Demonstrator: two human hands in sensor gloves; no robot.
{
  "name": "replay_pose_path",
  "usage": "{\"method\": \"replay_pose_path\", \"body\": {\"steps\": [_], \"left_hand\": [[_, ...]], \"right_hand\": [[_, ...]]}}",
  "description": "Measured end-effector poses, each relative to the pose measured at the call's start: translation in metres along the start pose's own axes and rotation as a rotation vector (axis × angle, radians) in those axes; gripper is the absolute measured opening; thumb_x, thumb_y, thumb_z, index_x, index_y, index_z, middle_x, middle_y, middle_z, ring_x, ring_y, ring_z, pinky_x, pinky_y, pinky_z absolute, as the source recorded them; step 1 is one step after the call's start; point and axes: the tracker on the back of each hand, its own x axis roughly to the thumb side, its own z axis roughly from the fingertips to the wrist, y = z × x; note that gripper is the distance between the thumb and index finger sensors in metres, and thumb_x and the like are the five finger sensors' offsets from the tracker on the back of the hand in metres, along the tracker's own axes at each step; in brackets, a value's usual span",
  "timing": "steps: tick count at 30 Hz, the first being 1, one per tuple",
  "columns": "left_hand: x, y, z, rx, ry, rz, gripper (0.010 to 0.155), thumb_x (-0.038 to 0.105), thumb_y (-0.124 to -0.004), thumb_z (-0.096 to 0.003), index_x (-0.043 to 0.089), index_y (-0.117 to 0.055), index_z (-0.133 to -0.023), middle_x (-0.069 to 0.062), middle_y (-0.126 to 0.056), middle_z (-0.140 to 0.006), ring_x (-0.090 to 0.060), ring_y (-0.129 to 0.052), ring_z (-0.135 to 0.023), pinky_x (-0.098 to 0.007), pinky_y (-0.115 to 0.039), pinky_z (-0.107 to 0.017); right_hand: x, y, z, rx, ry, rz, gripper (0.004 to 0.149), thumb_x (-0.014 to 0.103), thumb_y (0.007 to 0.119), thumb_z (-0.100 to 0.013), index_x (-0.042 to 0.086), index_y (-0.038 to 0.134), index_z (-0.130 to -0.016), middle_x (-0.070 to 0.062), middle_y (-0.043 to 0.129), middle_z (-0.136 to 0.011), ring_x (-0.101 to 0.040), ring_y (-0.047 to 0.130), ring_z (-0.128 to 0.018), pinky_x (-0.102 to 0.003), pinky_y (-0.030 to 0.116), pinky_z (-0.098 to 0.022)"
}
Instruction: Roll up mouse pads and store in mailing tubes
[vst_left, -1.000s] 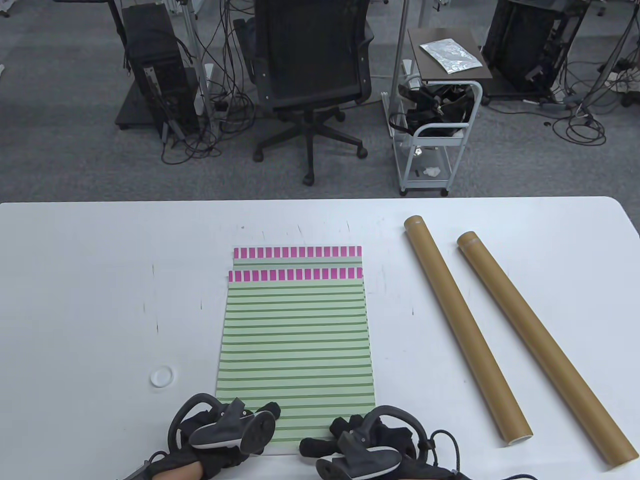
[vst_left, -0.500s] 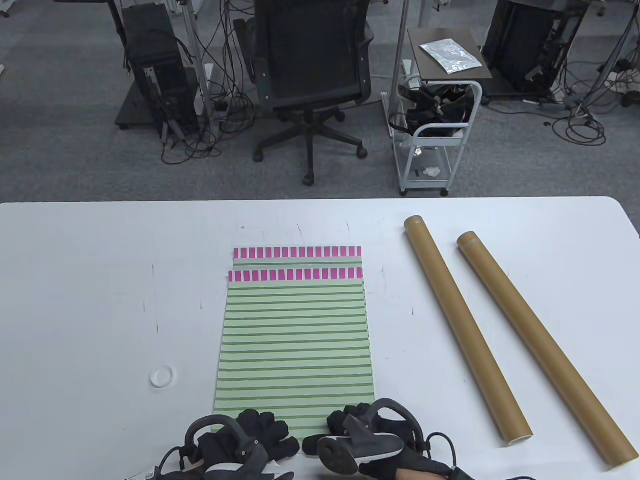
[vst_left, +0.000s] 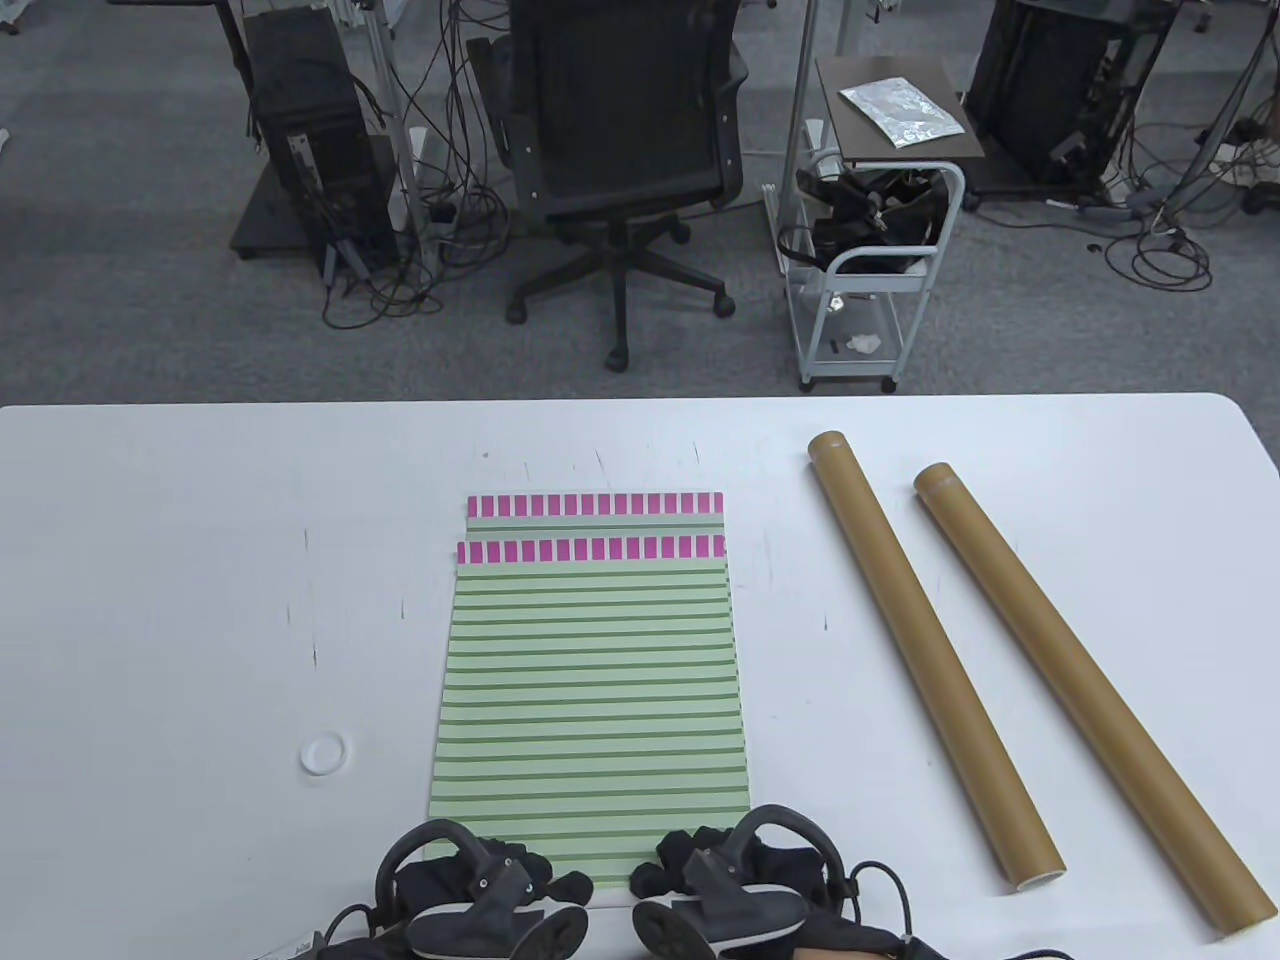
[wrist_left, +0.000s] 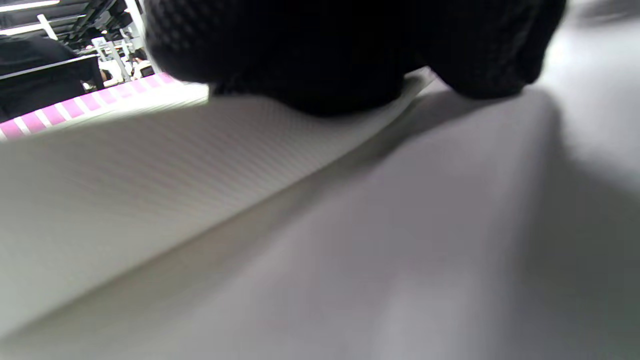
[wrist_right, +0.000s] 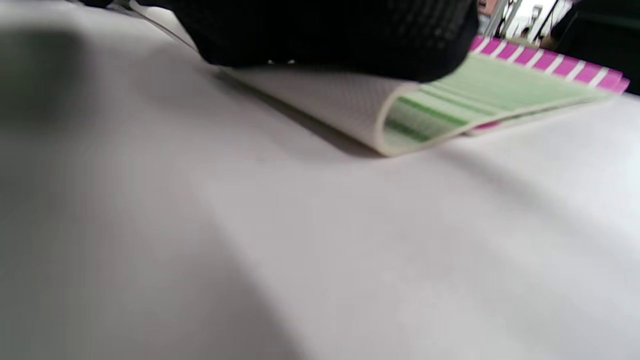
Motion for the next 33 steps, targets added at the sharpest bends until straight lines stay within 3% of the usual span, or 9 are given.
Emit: {"method": "replay_pose_path", "body": {"steps": [2, 3, 6, 10, 14, 21, 26, 30, 33], "left_hand": [[-0.004, -0.001, -0.002, 0.005, 0.012, 0.054, 0.047, 0.048, -0.084, -0.0308, 0.046, -0.077, -0.077, 0.011, -0.095, -0.066, -0.014, -0.100, -0.054, -0.023, -0.088, -0.040], [-0.006, -0.002, -0.004, 0.005, 0.021, 0.076, 0.046, 0.048, -0.085, -0.0302, 0.046, -0.078, -0.076, 0.011, -0.095, -0.066, -0.015, -0.099, -0.054, -0.024, -0.087, -0.041], [-0.009, -0.003, -0.006, -0.004, 0.022, 0.110, 0.043, 0.046, -0.085, -0.0306, 0.046, -0.079, -0.074, 0.011, -0.094, -0.063, -0.016, -0.099, -0.050, -0.024, -0.087, -0.039], [-0.005, -0.001, -0.004, 0.029, 0.018, 0.064, 0.040, 0.047, -0.085, -0.0334, 0.046, -0.081, -0.073, 0.010, -0.097, -0.062, -0.014, -0.101, -0.046, -0.021, -0.088, -0.033], [0.000, 0.001, 0.000, 0.077, 0.022, -0.032, 0.043, 0.050, -0.083, -0.0349, 0.046, -0.082, -0.077, 0.012, -0.100, -0.060, -0.013, -0.105, -0.042, -0.016, -0.087, -0.024], [0.007, -0.001, -0.001, 0.070, 0.007, -0.130, 0.043, 0.047, -0.079, -0.0390, 0.037, -0.079, -0.081, 0.012, -0.095, -0.065, -0.010, -0.099, -0.060, -0.023, -0.086, -0.047], [-0.005, -0.001, -0.004, 0.043, 0.018, 0.021, 0.044, 0.047, -0.080, -0.0388, 0.034, -0.081, -0.081, 0.009, -0.096, -0.063, -0.010, -0.098, -0.053, -0.021, -0.085, -0.042], [-0.015, -0.002, -0.004, -0.063, -0.050, 0.202, 0.044, 0.048, -0.080, -0.0382, 0.035, -0.081, -0.080, 0.009, -0.098, -0.059, -0.010, -0.100, -0.044, -0.019, -0.087, -0.035], [-0.018, -0.007, -0.008, -0.114, -0.034, 0.219, 0.056, 0.047, -0.078, -0.0396, 0.035, -0.063, -0.092, 0.011, -0.092, -0.063, -0.009, -0.099, -0.043, -0.016, -0.087, -0.032]], "right_hand": [[-0.003, -0.002, 0.000, 0.026, -0.021, -0.131, 0.058, 0.046, 0.071, -0.045, 0.021, 0.062, -0.096, -0.002, 0.077, -0.080, -0.022, 0.087, -0.052, -0.039, 0.081, -0.044], [-0.002, -0.001, -0.001, 0.017, -0.006, -0.142, 0.063, 0.049, 0.075, -0.041, 0.019, 0.063, -0.095, -0.004, 0.078, -0.079, -0.024, 0.087, -0.051, -0.041, 0.081, -0.044], [0.000, -0.002, -0.003, -0.020, 0.003, 0.001, 0.060, 0.047, 0.076, -0.037, 0.025, 0.063, -0.092, 0.003, 0.080, -0.075, -0.017, 0.089, -0.048, -0.035, 0.083, -0.041], [-0.003, 0.000, -0.004, -0.027, 0.033, -0.057, 0.055, 0.040, 0.078, -0.037, 0.026, 0.065, -0.089, 0.004, 0.081, -0.072, -0.019, 0.089, -0.047, -0.037, 0.082, -0.041], [-0.003, -0.003, -0.004, -0.054, 0.046, 0.016, 0.048, 0.039, 0.078, -0.039, 0.030, 0.068, -0.086, 0.003, 0.082, -0.075, -0.026, 0.086, -0.058, -0.040, 0.079, -0.048], [0.007, -0.006, -0.002, -0.086, 0.021, 0.127, 0.044, 0.037, 0.077, -0.043, 0.026, 0.072, -0.085, 0.001, 0.087, -0.074, -0.027, 0.087, -0.060, -0.042, 0.077, -0.051], [0.000, -0.007, -0.003, -0.061, 0.036, 0.027, 0.043, 0.035, 0.075, -0.044, 0.020, 0.074, -0.085, -0.004, 0.090, -0.064, -0.021, 0.092, -0.045, -0.035, 0.083, -0.039], [0.001, -0.009, -0.002, 0.018, -0.004, -0.095, 0.041, 0.034, 0.075, -0.044, 0.020, 0.075, -0.083, -0.004, 0.092, -0.061, -0.019, 0.094, -0.041, -0.033, 0.085, -0.036], [-0.004, -0.007, -0.003, 0.026, 0.026, -0.099, 0.041, 0.034, 0.074, -0.043, 0.024, 0.074, -0.083, -0.001, 0.093, -0.060, -0.017, 0.095, -0.041, -0.030, 0.086, -0.035]]}}
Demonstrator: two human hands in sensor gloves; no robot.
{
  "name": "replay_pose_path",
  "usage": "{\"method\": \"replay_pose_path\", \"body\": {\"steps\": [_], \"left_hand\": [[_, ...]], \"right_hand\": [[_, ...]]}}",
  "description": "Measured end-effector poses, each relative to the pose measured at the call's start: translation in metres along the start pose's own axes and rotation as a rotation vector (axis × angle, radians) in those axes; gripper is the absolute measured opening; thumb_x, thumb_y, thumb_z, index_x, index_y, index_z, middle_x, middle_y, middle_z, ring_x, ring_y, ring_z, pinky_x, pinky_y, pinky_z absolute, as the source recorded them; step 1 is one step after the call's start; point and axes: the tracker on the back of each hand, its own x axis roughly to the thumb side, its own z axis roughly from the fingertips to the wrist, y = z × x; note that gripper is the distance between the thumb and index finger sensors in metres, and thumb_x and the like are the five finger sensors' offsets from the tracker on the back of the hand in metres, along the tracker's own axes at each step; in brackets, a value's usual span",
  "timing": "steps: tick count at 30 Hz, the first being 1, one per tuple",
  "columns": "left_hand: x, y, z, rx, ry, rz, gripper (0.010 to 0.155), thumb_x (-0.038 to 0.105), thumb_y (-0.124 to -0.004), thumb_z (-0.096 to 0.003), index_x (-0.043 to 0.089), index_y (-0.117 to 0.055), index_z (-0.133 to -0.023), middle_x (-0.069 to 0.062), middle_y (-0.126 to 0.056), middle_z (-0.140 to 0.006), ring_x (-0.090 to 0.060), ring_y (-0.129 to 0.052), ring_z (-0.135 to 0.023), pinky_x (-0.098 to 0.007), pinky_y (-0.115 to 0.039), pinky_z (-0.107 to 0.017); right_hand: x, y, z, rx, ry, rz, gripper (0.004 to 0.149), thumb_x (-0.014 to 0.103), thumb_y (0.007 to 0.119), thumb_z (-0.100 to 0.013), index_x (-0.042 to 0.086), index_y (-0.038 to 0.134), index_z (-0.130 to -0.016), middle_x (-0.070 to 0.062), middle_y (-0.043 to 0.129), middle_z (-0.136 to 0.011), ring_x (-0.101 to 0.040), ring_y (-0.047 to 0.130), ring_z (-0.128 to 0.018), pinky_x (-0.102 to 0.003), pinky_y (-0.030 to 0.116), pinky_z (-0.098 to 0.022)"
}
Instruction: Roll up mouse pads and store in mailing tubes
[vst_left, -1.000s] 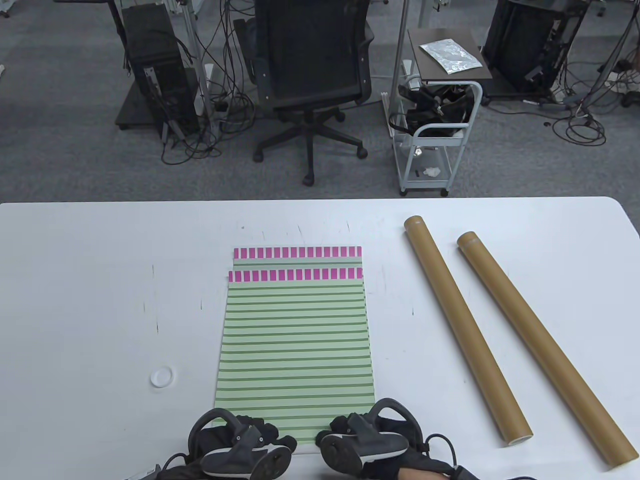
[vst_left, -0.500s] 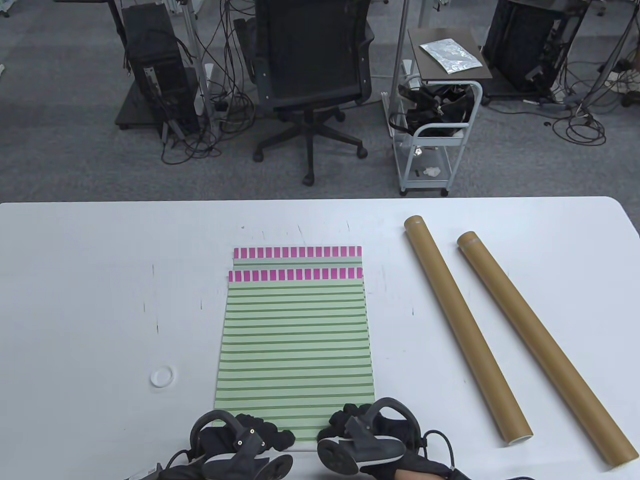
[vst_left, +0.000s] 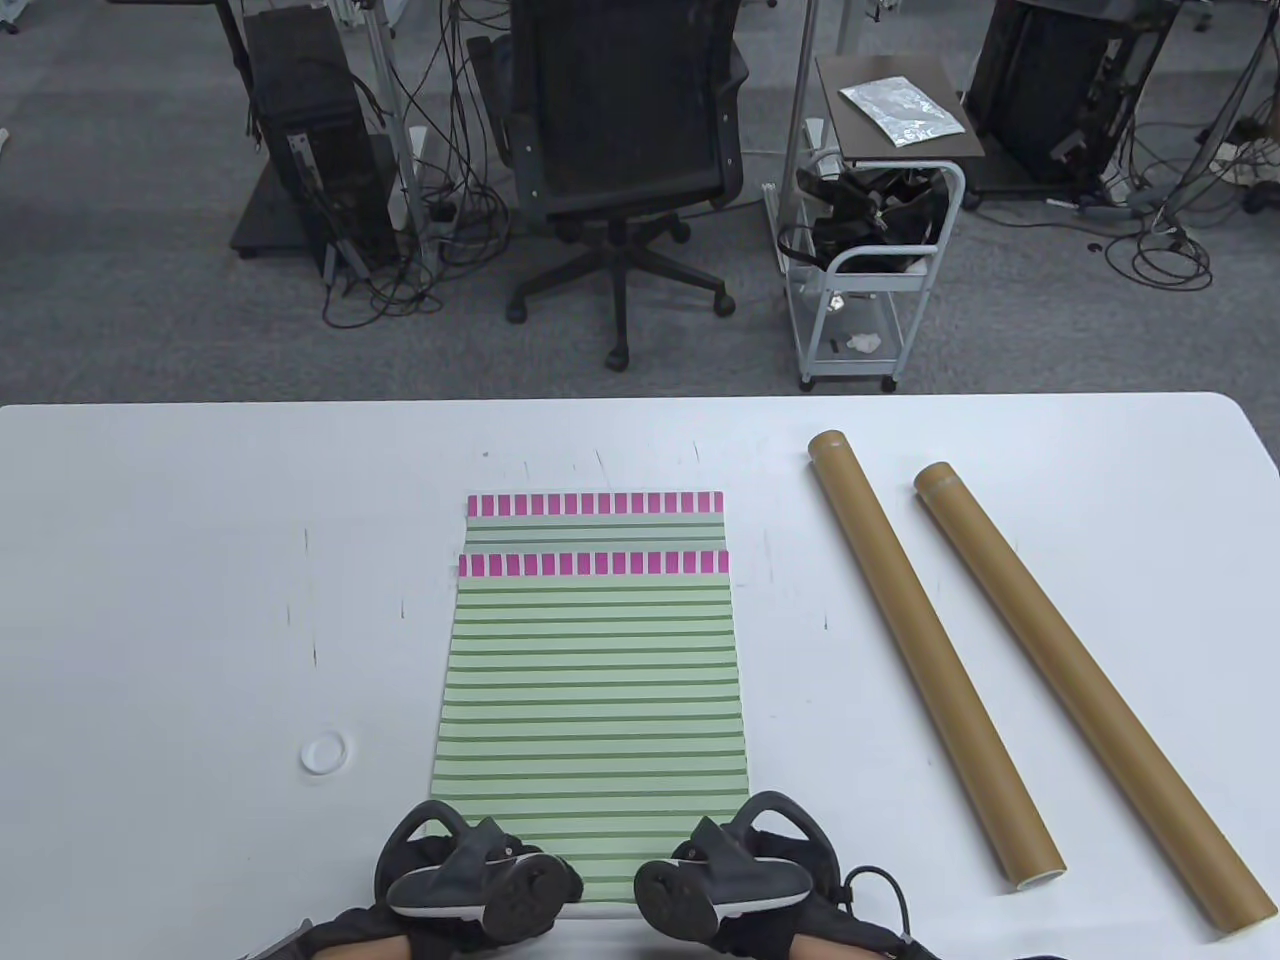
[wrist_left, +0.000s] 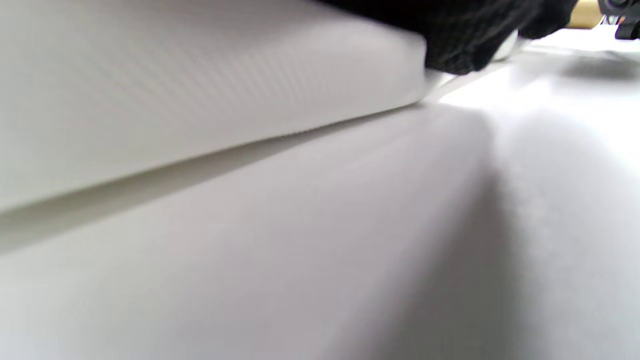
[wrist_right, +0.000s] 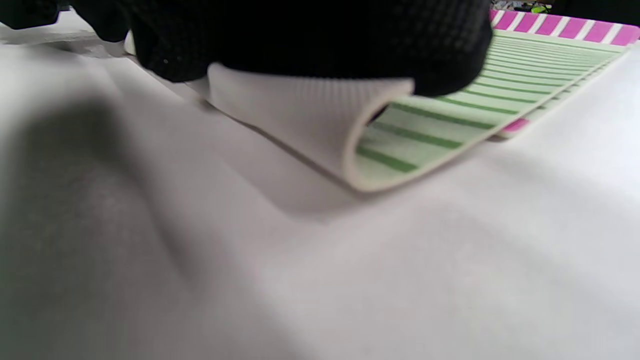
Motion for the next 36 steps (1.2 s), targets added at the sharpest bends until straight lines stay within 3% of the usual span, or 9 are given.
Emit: {"method": "replay_pose_path", "body": {"steps": [4, 9, 16, 19, 21, 28, 30, 32, 36], "left_hand": [[-0.003, -0.002, -0.004, 0.028, 0.129, -0.136, 0.067, 0.046, -0.069, -0.0369, 0.034, -0.048, -0.099, 0.008, -0.078, -0.081, -0.006, -0.097, -0.044, -0.016, -0.086, -0.033], [-0.001, -0.003, -0.009, 0.037, 0.186, -0.236, 0.070, 0.048, -0.063, -0.0346, 0.034, -0.044, -0.100, 0.006, -0.073, -0.085, -0.009, -0.093, -0.053, -0.020, -0.083, -0.040], [0.007, -0.002, -0.005, 0.069, 0.161, -0.293, 0.064, 0.045, -0.064, -0.0368, 0.043, -0.044, -0.097, 0.009, -0.073, -0.083, -0.007, -0.092, -0.049, -0.019, -0.082, -0.036], [0.018, -0.002, 0.002, 0.121, 0.070, -0.307, 0.047, 0.039, -0.069, -0.0400, 0.050, -0.061, -0.085, 0.015, -0.076, -0.078, -0.005, -0.092, -0.048, -0.018, -0.082, -0.037], [0.023, 0.001, 0.006, 0.155, 0.038, -0.316, 0.042, 0.038, -0.076, -0.0402, 0.042, -0.072, -0.082, 0.014, -0.081, -0.074, -0.007, -0.094, -0.048, -0.019, -0.084, -0.036], [0.018, 0.001, 0.010, 0.111, -0.004, -0.225, 0.060, 0.056, -0.080, -0.0319, 0.033, -0.076, -0.087, 0.007, -0.090, -0.077, -0.013, -0.098, -0.056, -0.023, -0.086, -0.043], [0.018, 0.000, 0.008, 0.140, 0.027, -0.273, 0.059, 0.054, -0.080, -0.0299, 0.037, -0.075, -0.086, 0.012, -0.090, -0.074, -0.009, -0.099, -0.055, -0.021, -0.087, -0.042], [0.017, 0.000, 0.006, 0.144, 0.042, -0.242, 0.054, 0.050, -0.080, -0.0304, 0.037, -0.076, -0.083, 0.012, -0.091, -0.072, -0.009, -0.099, -0.053, -0.022, -0.087, -0.041], [0.016, 0.003, 0.006, 0.160, 0.050, -0.237, 0.048, 0.049, -0.082, -0.0336, 0.038, -0.080, -0.080, 0.012, -0.095, -0.070, -0.011, -0.101, -0.054, -0.021, -0.088, -0.040]], "right_hand": [[-0.006, 0.007, 0.002, -0.070, 0.070, 0.009, 0.056, 0.032, 0.071, -0.043, 0.029, 0.056, -0.097, 0.001, 0.087, -0.064, -0.016, 0.093, -0.040, -0.030, 0.084, -0.034], [0.008, 0.010, -0.001, -0.040, -0.010, 0.160, 0.071, 0.026, 0.066, -0.046, 0.048, 0.025, -0.099, -0.006, 0.062, -0.092, -0.021, 0.083, -0.060, -0.037, 0.077, -0.051], [0.017, 0.015, -0.004, -0.001, -0.032, 0.243, 0.064, 0.022, 0.061, -0.048, 0.043, 0.031, -0.100, -0.005, 0.065, -0.088, -0.021, 0.082, -0.059, -0.038, 0.076, -0.050], [0.019, 0.013, -0.005, 0.016, -0.032, 0.288, 0.062, 0.023, 0.060, -0.048, 0.041, 0.030, -0.100, -0.004, 0.067, -0.086, -0.021, 0.084, -0.058, -0.037, 0.078, -0.049], [0.019, 0.013, -0.006, 0.025, -0.029, 0.274, 0.062, 0.023, 0.060, -0.049, 0.041, 0.031, -0.100, -0.005, 0.068, -0.085, -0.021, 0.084, -0.058, -0.037, 0.078, -0.048], [0.017, 0.012, -0.006, 0.015, -0.031, 0.220, 0.063, 0.022, 0.064, -0.048, 0.036, 0.038, -0.104, -0.007, 0.072, -0.077, -0.022, 0.085, -0.054, -0.038, 0.079, -0.046], [0.017, 0.013, -0.004, -0.012, -0.033, 0.254, 0.064, 0.024, 0.063, -0.048, 0.022, 0.031, -0.104, -0.005, 0.067, -0.083, -0.020, 0.084, -0.055, -0.036, 0.079, -0.047], [0.017, 0.011, -0.002, -0.032, -0.033, 0.258, 0.057, 0.025, 0.066, -0.049, 0.020, 0.038, -0.099, -0.009, 0.058, -0.088, -0.019, 0.081, -0.057, -0.036, 0.077, -0.049], [0.019, 0.006, 0.001, -0.061, -0.045, 0.288, 0.045, 0.028, 0.071, -0.047, 0.020, 0.064, -0.091, -0.005, 0.076, -0.074, -0.014, 0.085, -0.039, -0.031, 0.080, -0.034]]}}
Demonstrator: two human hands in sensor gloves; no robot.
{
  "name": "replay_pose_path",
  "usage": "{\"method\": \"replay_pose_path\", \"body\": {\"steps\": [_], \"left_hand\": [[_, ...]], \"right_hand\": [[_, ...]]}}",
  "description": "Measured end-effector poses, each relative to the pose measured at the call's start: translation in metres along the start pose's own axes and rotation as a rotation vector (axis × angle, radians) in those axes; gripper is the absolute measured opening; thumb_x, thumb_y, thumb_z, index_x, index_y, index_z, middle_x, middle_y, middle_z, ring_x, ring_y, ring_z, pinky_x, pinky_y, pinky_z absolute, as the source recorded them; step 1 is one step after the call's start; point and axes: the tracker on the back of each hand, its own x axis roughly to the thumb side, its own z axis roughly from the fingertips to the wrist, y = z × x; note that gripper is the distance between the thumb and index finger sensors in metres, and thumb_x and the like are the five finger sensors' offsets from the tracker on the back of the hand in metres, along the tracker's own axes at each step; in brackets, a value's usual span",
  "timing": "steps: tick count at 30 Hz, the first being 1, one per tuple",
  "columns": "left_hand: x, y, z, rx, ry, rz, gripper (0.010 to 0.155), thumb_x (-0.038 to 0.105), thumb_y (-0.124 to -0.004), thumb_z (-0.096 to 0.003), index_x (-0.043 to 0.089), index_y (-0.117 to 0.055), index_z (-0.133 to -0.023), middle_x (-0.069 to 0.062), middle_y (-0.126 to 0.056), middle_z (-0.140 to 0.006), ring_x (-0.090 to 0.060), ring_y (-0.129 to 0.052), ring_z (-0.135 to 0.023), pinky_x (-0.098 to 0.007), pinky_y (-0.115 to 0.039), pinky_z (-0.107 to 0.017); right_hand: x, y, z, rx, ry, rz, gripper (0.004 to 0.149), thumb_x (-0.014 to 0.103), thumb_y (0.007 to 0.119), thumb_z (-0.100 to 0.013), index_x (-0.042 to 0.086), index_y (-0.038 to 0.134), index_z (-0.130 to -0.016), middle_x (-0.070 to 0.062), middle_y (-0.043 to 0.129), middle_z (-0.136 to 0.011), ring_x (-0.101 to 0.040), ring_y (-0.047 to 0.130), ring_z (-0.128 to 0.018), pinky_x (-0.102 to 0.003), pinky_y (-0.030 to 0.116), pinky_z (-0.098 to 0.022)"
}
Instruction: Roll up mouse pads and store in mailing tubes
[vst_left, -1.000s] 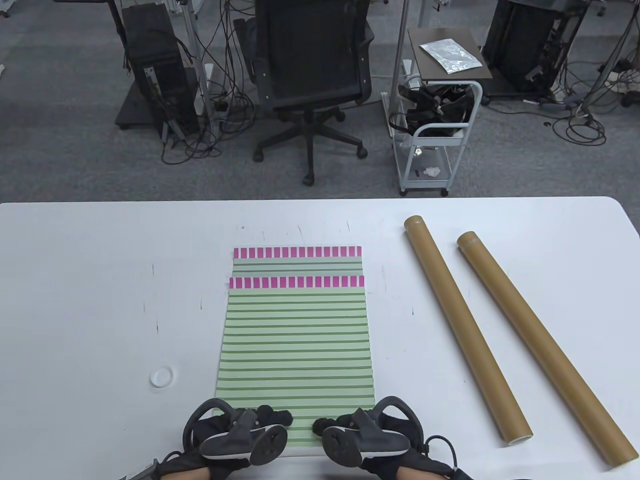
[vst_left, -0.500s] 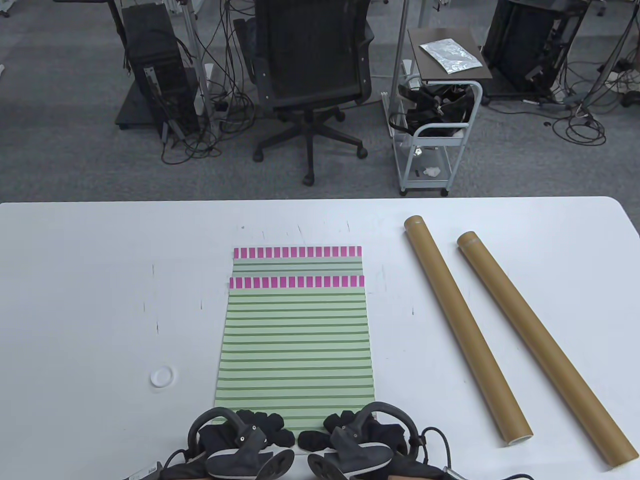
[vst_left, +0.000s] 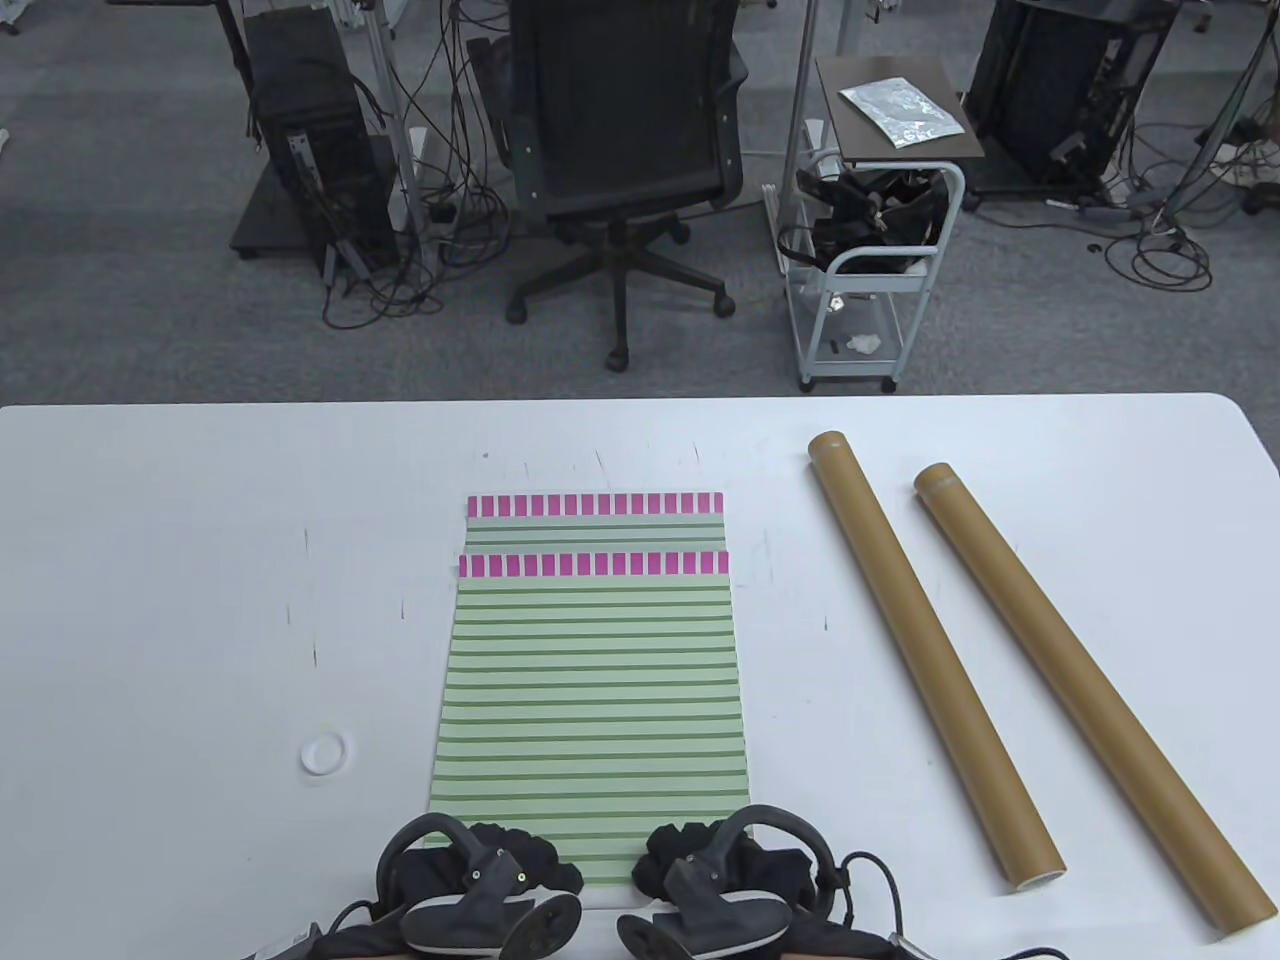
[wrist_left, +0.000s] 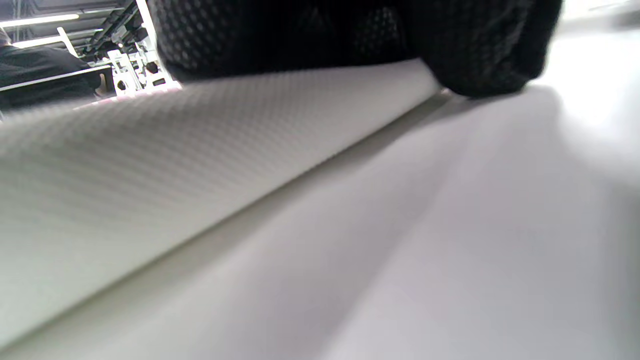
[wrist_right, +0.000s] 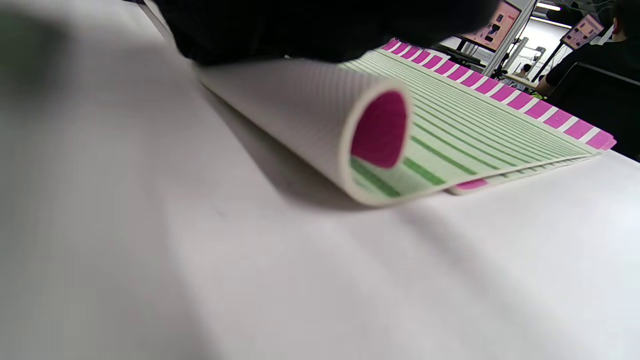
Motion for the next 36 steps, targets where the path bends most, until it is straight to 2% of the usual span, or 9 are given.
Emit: {"method": "replay_pose_path", "body": {"steps": [3, 8, 15, 18, 20, 23, 27, 32, 36], "left_hand": [[-0.002, 0.001, 0.000, 0.002, 0.001, 0.003, 0.044, 0.048, -0.080, -0.0360, 0.038, -0.083, -0.079, 0.012, -0.096, -0.069, -0.011, -0.103, -0.056, -0.021, -0.089, -0.041], [-0.003, 0.003, -0.001, -0.001, 0.011, -0.004, 0.044, 0.046, -0.079, -0.0375, 0.036, -0.083, -0.080, 0.011, -0.097, -0.067, -0.011, -0.104, -0.053, -0.018, -0.091, -0.036], [-0.014, 0.004, 0.000, -0.067, -0.016, 0.123, 0.050, 0.047, -0.077, -0.0378, 0.035, -0.070, -0.086, 0.014, -0.097, -0.065, -0.008, -0.105, -0.049, -0.016, -0.091, -0.032], [-0.021, 0.000, -0.001, -0.090, 0.005, 0.197, 0.053, 0.046, -0.077, -0.0385, 0.036, -0.066, -0.089, 0.014, -0.096, -0.066, -0.009, -0.103, -0.048, -0.015, -0.090, -0.032], [-0.022, -0.002, -0.003, -0.103, 0.017, 0.184, 0.050, 0.046, -0.075, -0.0395, 0.048, -0.062, -0.088, 0.014, -0.088, -0.076, -0.009, -0.102, -0.047, -0.013, -0.089, -0.032], [-0.016, -0.003, -0.004, -0.094, 0.023, 0.126, 0.044, 0.042, -0.071, -0.0417, 0.052, -0.066, -0.084, 0.011, -0.076, -0.089, -0.012, -0.100, -0.050, -0.016, -0.089, -0.035], [-0.013, -0.001, -0.005, -0.050, 0.059, 0.078, 0.042, 0.041, -0.073, -0.0414, 0.050, -0.072, -0.083, 0.013, -0.076, -0.088, -0.012, -0.091, -0.070, -0.021, -0.084, -0.046], [0.007, 0.005, 0.001, 0.070, 0.064, -0.193, 0.041, 0.043, -0.075, -0.0396, 0.044, -0.078, -0.080, 0.013, -0.093, -0.069, -0.008, -0.102, -0.048, -0.012, -0.087, -0.028], [0.009, 0.006, 0.003, 0.061, 0.043, -0.177, 0.041, 0.042, -0.076, -0.0399, 0.042, -0.074, -0.081, 0.012, -0.095, -0.069, -0.010, -0.106, -0.049, -0.012, -0.092, -0.030]], "right_hand": [[-0.007, 0.001, 0.002, 0.002, 0.004, -0.138, 0.057, 0.046, 0.069, -0.045, 0.015, 0.068, -0.093, -0.009, 0.081, -0.077, -0.020, 0.088, -0.043, -0.035, 0.081, -0.037], [-0.007, 0.001, 0.001, -0.044, 0.038, -0.045, 0.051, 0.039, 0.077, -0.042, 0.020, 0.070, -0.089, -0.004, 0.085, -0.077, -0.019, 0.091, -0.047, -0.036, 0.082, -0.042], [-0.013, -0.006, 0.000, 0.012, 0.015, -0.179, 0.044, 0.031, 0.073, -0.044, 0.016, 0.077, -0.086, -0.004, 0.092, -0.069, -0.017, 0.096, -0.045, -0.035, 0.085, -0.041], [-0.014, -0.001, 0.002, -0.023, 0.041, -0.171, 0.048, 0.031, 0.070, -0.044, 0.020, 0.069, -0.091, -0.001, 0.089, -0.067, -0.014, 0.095, -0.043, -0.032, 0.084, -0.039], [-0.015, 0.003, 0.001, 0.003, 0.045, -0.212, 0.054, 0.029, 0.068, -0.045, 0.030, 0.052, -0.097, -0.001, 0.084, -0.070, -0.016, 0.093, -0.044, -0.032, 0.083, -0.040], [-0.012, 0.003, 0.000, 0.006, 0.029, -0.146, 0.052, 0.028, 0.066, -0.047, 0.034, 0.050, -0.096, 0.000, 0.081, -0.072, -0.015, 0.093, -0.045, -0.032, 0.083, -0.040], [-0.009, -0.001, 0.001, -0.010, 0.040, -0.103, 0.050, 0.030, 0.068, -0.048, 0.030, 0.057, -0.097, -0.001, 0.084, -0.073, -0.018, 0.095, -0.047, -0.034, 0.085, -0.040], [-0.007, 0.004, 0.001, -0.024, 0.061, -0.087, 0.049, 0.029, 0.065, -0.048, 0.026, 0.059, -0.096, 0.000, 0.081, -0.075, -0.020, 0.093, -0.051, -0.035, 0.083, -0.042], [-0.009, 0.004, -0.001, 0.000, 0.070, -0.118, 0.048, 0.028, 0.065, -0.048, 0.025, 0.061, -0.096, -0.001, 0.081, -0.074, -0.020, 0.093, -0.051, -0.036, 0.084, -0.042]]}}
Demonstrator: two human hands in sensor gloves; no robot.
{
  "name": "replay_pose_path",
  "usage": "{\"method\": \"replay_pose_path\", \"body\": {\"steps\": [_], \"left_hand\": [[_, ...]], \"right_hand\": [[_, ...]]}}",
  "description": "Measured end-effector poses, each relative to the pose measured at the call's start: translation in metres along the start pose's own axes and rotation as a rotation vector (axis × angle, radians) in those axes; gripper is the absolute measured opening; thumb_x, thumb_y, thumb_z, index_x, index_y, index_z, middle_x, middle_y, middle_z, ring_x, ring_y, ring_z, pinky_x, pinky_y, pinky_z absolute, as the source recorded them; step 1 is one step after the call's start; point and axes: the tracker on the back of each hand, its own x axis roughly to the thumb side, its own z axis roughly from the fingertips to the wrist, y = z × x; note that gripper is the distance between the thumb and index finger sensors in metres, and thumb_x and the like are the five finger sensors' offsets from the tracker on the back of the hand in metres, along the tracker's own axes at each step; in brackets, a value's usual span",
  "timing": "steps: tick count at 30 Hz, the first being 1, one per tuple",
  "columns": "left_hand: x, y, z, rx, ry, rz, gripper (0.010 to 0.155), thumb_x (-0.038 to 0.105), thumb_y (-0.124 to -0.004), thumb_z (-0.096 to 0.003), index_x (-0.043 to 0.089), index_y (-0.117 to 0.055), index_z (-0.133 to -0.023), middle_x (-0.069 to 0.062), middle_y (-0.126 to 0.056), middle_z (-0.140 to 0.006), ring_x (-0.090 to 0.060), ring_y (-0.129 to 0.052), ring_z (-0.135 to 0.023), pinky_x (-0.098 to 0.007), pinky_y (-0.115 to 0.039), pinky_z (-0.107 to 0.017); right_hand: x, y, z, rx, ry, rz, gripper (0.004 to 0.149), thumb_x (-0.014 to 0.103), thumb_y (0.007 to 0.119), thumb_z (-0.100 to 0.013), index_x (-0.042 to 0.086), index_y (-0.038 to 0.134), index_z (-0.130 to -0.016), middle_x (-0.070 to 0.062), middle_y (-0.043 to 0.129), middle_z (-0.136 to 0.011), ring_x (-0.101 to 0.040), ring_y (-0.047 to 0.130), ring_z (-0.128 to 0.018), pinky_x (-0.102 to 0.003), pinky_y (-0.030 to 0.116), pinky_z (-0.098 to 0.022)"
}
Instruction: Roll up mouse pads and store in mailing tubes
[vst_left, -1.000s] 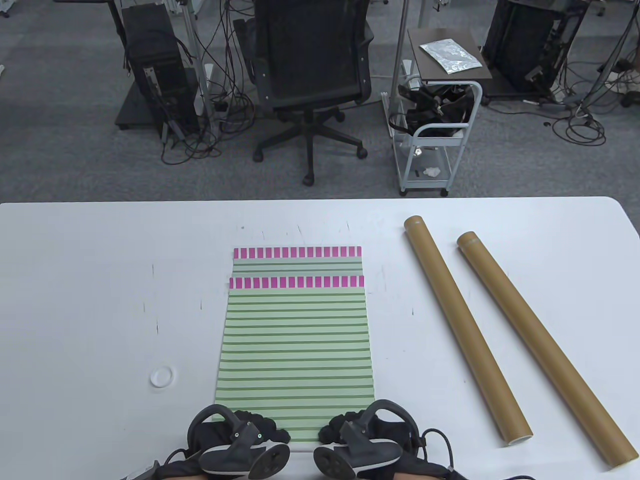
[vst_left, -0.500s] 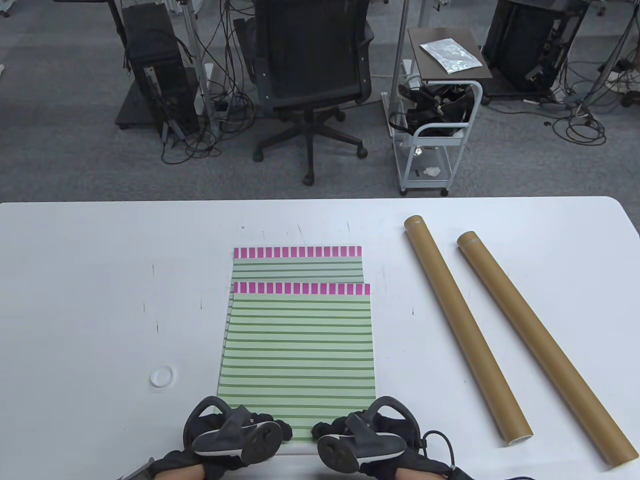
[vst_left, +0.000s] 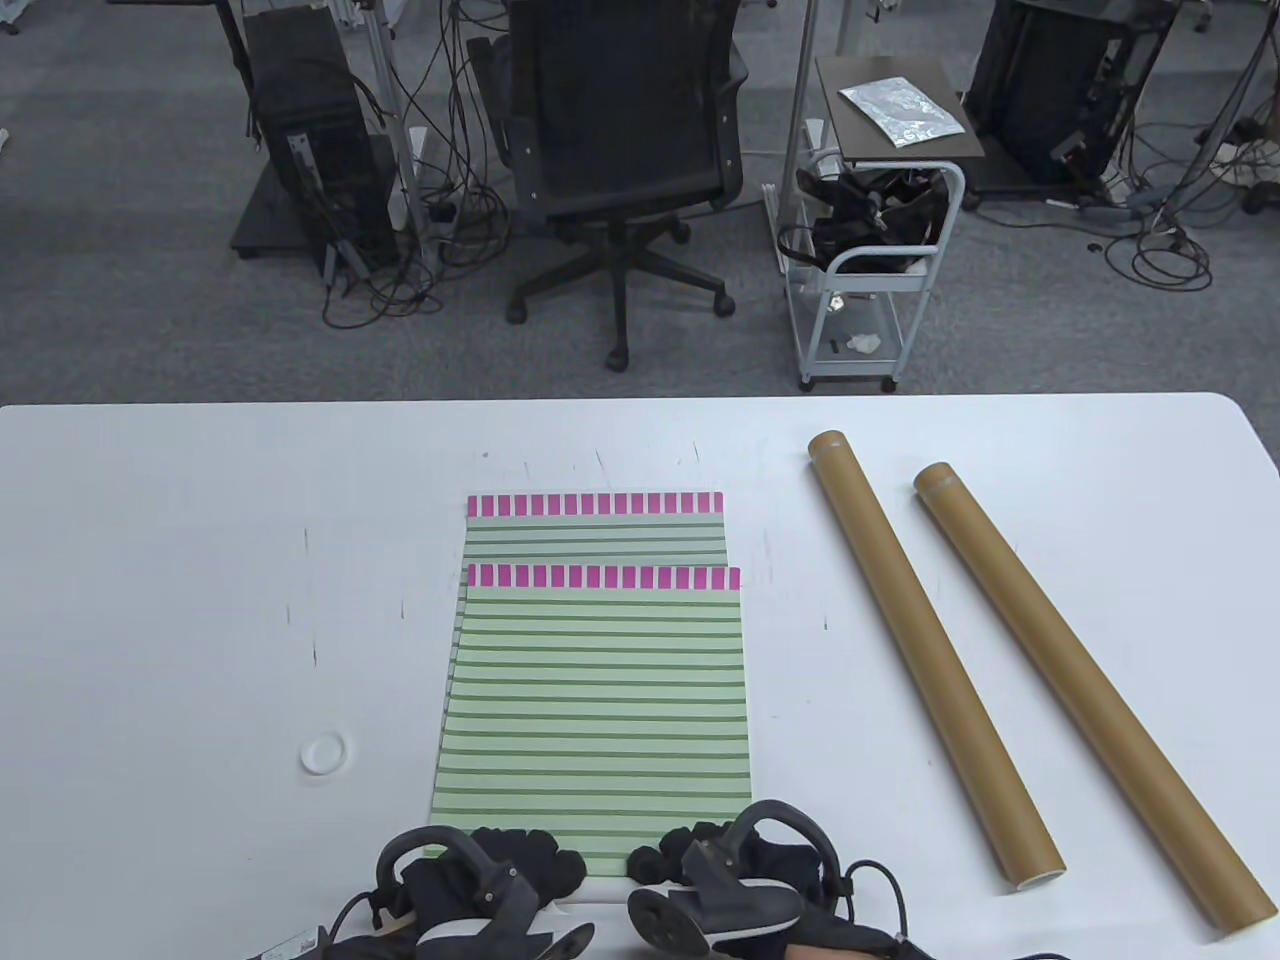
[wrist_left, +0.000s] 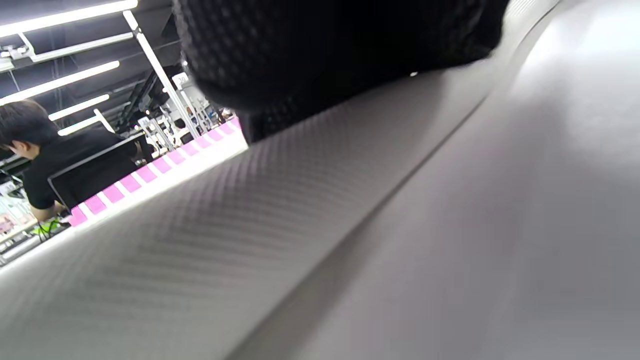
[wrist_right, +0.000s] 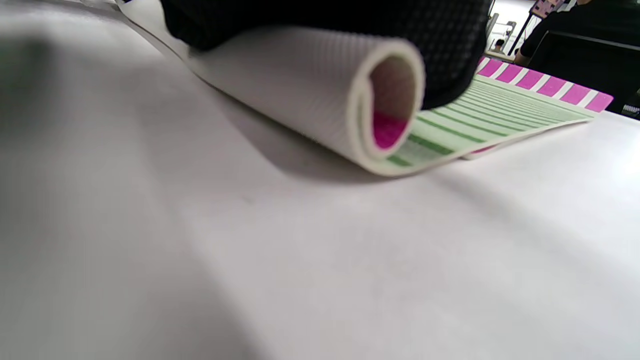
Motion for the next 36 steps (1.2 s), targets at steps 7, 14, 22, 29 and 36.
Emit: {"method": "replay_pose_path", "body": {"steps": [7, 14, 22, 29, 36], "left_hand": [[-0.010, -0.003, -0.001, -0.089, -0.033, 0.150, 0.055, 0.052, -0.078, -0.0363, 0.033, -0.076, -0.088, 0.006, -0.090, -0.082, -0.019, -0.100, -0.068, -0.027, -0.089, -0.049], [-0.013, -0.004, -0.005, -0.060, 0.010, 0.149, 0.043, 0.044, -0.076, -0.0387, 0.037, -0.083, -0.081, 0.010, -0.096, -0.074, -0.014, -0.104, -0.058, -0.017, -0.092, -0.038], [-0.020, -0.007, -0.006, -0.090, 0.016, 0.227, 0.042, 0.043, -0.077, -0.0412, 0.043, -0.069, -0.082, 0.010, -0.094, -0.075, -0.016, -0.102, -0.059, -0.018, -0.092, -0.038], [-0.014, -0.008, -0.002, -0.061, 0.015, 0.164, 0.059, 0.057, -0.079, -0.0321, 0.036, -0.073, -0.087, 0.009, -0.081, -0.090, -0.017, -0.094, -0.074, -0.026, -0.087, -0.049], [-0.018, -0.009, -0.006, -0.043, 0.073, 0.176, 0.050, 0.052, -0.082, -0.0353, 0.037, -0.080, -0.083, 0.011, -0.092, -0.078, -0.014, -0.097, -0.064, -0.023, -0.087, -0.047]], "right_hand": [[-0.003, -0.002, 0.000, -0.013, 0.042, -0.009, 0.047, 0.032, 0.069, -0.048, 0.028, 0.065, -0.095, -0.004, 0.075, -0.080, -0.023, 0.084, -0.054, -0.030, 0.081, -0.035], [-0.004, -0.005, 0.002, -0.040, -0.010, -0.029, 0.046, 0.028, 0.069, -0.048, 0.023, 0.062, -0.093, -0.001, 0.077, -0.077, -0.019, 0.085, -0.049, -0.027, 0.081, -0.034], [-0.005, -0.003, 0.001, -0.048, -0.001, -0.021, 0.055, 0.038, 0.077, -0.043, 0.020, 0.065, -0.094, 0.000, 0.082, -0.079, -0.022, 0.089, -0.056, -0.035, 0.082, -0.044], [-0.006, -0.005, 0.001, -0.070, 0.019, -0.002, 0.050, 0.032, 0.071, -0.046, 0.017, 0.070, -0.094, -0.002, 0.086, -0.078, -0.023, 0.092, -0.057, -0.036, 0.083, -0.046], [-0.009, -0.006, 0.003, -0.075, 0.024, 0.010, 0.052, 0.034, 0.068, -0.047, 0.016, 0.068, -0.096, -0.002, 0.085, -0.080, -0.023, 0.092, -0.059, -0.037, 0.082, -0.048]]}}
